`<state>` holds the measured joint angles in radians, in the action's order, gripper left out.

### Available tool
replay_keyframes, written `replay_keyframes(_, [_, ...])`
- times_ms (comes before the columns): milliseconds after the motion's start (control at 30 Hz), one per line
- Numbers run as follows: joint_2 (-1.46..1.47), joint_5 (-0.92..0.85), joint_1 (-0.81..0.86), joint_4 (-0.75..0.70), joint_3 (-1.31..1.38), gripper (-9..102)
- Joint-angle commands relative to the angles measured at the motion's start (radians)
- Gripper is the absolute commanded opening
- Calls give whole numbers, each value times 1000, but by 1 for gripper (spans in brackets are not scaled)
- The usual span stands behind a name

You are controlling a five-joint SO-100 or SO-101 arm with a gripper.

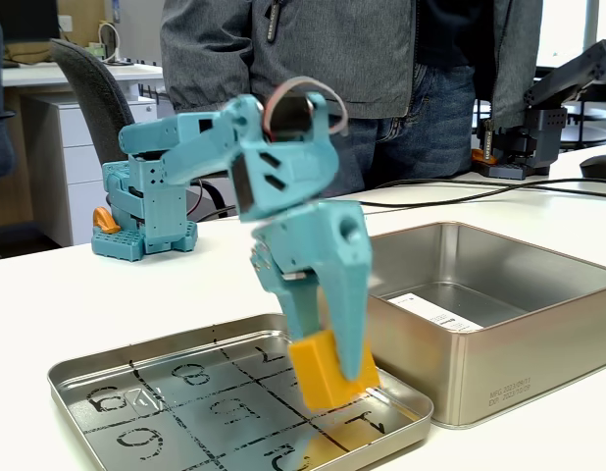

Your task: Grasp a lego block and put it in the bin.

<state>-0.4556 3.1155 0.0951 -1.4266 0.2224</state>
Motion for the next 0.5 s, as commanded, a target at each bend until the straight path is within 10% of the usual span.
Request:
replay_keyframes(0, [-186,37,26,-6,41,0])
replay_keyframes(467, [-368,37,-321,-80,2,0])
